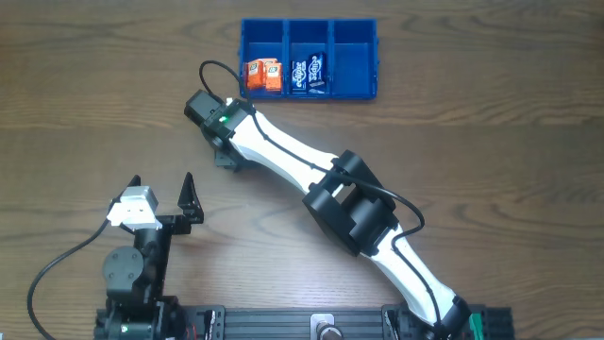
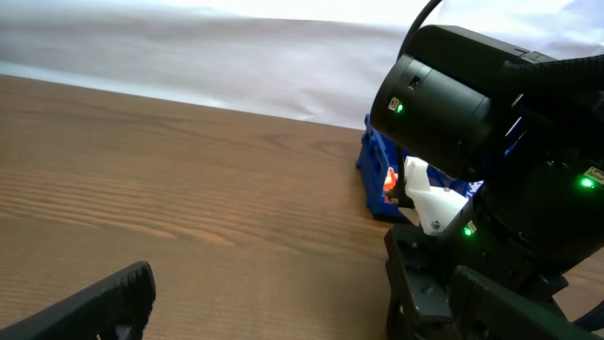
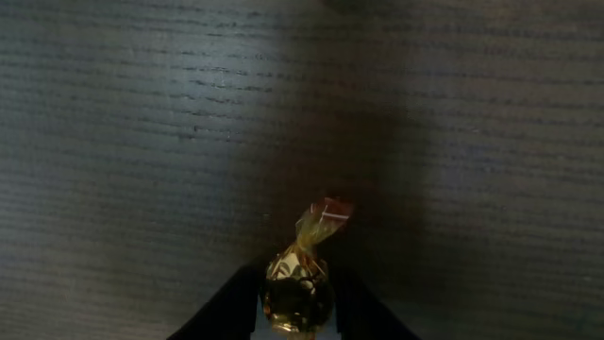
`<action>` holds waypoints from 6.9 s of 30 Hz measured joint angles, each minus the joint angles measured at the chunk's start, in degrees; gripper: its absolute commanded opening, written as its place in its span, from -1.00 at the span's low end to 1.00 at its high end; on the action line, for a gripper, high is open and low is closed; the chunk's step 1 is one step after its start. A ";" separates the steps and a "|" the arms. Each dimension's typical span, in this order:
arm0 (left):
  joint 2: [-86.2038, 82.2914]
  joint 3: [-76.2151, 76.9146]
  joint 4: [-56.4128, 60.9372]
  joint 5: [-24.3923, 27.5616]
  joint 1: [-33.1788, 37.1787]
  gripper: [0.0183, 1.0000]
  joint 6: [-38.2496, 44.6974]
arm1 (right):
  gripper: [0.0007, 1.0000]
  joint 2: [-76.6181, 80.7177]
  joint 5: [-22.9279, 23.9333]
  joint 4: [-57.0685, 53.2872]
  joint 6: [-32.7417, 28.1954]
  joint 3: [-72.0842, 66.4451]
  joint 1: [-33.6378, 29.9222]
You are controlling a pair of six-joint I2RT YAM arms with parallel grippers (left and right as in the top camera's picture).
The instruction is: Sort Candies Into Trays
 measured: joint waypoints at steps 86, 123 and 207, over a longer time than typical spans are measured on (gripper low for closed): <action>0.00 0.02 0.00 0.00 0.00 1.00 0.00 | 0.34 -41.44 -2.12 16.52 -6.14 -59.82 -11.76; 0.00 0.02 0.00 0.00 0.00 1.00 0.00 | -0.71 -43.23 -2.12 17.22 -5.46 -59.89 -10.64; 0.00 0.02 0.00 0.00 0.00 1.00 0.00 | -0.12 -45.83 -0.79 17.11 -10.29 -69.51 -21.42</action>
